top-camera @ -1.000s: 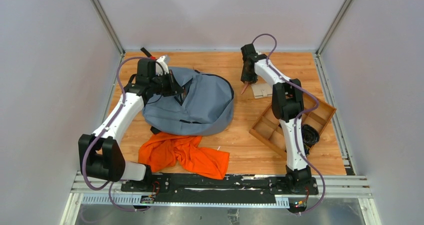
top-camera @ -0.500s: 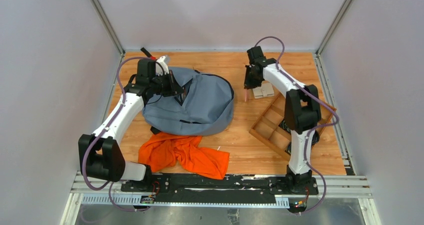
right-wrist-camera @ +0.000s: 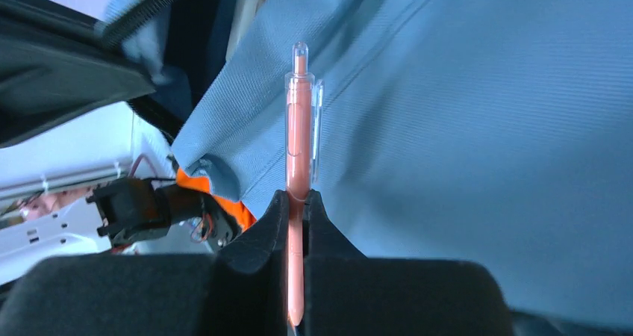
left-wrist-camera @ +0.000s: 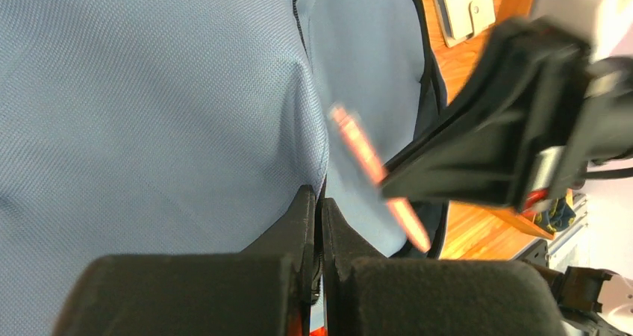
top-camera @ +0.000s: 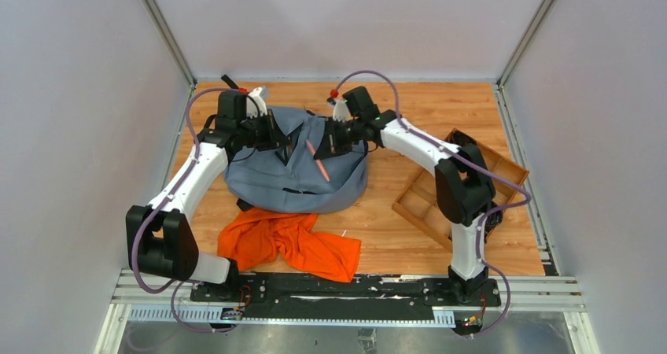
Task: Pack the student bag
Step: Place the stationery in the student bag, then pick up the personal item from the center of the board.
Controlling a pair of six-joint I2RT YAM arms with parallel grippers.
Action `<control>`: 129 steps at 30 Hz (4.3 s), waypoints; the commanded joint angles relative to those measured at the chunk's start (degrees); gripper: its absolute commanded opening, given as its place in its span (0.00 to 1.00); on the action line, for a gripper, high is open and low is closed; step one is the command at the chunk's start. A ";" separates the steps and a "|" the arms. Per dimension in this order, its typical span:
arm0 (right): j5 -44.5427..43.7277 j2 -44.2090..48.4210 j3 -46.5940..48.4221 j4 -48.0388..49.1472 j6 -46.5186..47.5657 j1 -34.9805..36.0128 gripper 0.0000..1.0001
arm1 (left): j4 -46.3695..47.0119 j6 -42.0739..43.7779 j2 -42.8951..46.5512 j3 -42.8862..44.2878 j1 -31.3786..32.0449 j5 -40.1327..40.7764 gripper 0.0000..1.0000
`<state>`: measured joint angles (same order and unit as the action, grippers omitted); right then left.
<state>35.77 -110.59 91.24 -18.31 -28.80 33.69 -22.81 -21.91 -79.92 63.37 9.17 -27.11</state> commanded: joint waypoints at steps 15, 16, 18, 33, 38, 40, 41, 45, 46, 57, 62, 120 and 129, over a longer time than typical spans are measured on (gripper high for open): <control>3.40 -13.12 16.27 4.61 -12.66 5.42 0.00 | 1.96 -0.87 2.51 -0.29 0.24 -4.01 0.00; 2.50 -14.21 18.22 3.35 -13.02 5.38 0.00 | 2.13 -0.93 2.71 -0.34 0.24 -4.21 0.00; 0.78 -16.31 20.98 2.43 -14.44 5.34 0.00 | 1.96 -0.90 3.04 -0.39 0.24 -4.43 0.00; -10.74 -22.27 23.48 19.72 -37.41 4.14 0.00 | 2.13 -1.20 3.96 -0.49 0.24 -5.15 0.00; -10.86 -23.80 21.21 28.70 -45.22 4.27 0.21 | 2.38 -0.95 3.84 -0.81 0.24 -4.34 0.00; -9.26 -24.28 23.04 26.66 -42.32 4.38 0.35 | 2.30 -0.75 3.65 -0.78 0.24 -4.68 0.00; -9.37 -23.60 22.60 25.01 -40.79 4.48 0.37 | 2.04 -0.48 3.46 -0.64 0.24 -4.51 0.00; -9.66 -16.31 12.69 27.62 -37.79 4.31 0.39 | 1.71 -0.14 2.85 -0.24 0.24 -4.22 0.00; -9.73 -14.14 10.35 27.62 -36.38 4.24 0.38 | 1.64 -0.08 2.76 -0.08 0.24 -4.06 0.00; -15.99 7.48 -9.22 8.41 -13.90 1.02 0.39 | 0.51 1.11 1.48 1.28 0.06 -2.26 0.00; -31.94 15.29 -16.99 -1.54 -5.87 -4.99 0.46 | 2.25 -0.12 1.66 0.34 0.06 -3.14 0.00; -37.98 -1.26 0.55 -20.53 20.10 -14.79 0.57 | 0.01 0.97 1.19 -2.13 0.15 -3.34 0.00; -31.24 -9.77 12.17 -23.54 19.62 -20.83 0.79 | 0.78 0.48 3.19 -3.95 0.14 -3.30 0.00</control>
<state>0.56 -114.41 96.12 -39.22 -8.43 15.44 -22.39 -21.21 -78.28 60.71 9.08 -28.03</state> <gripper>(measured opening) 0.784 0.027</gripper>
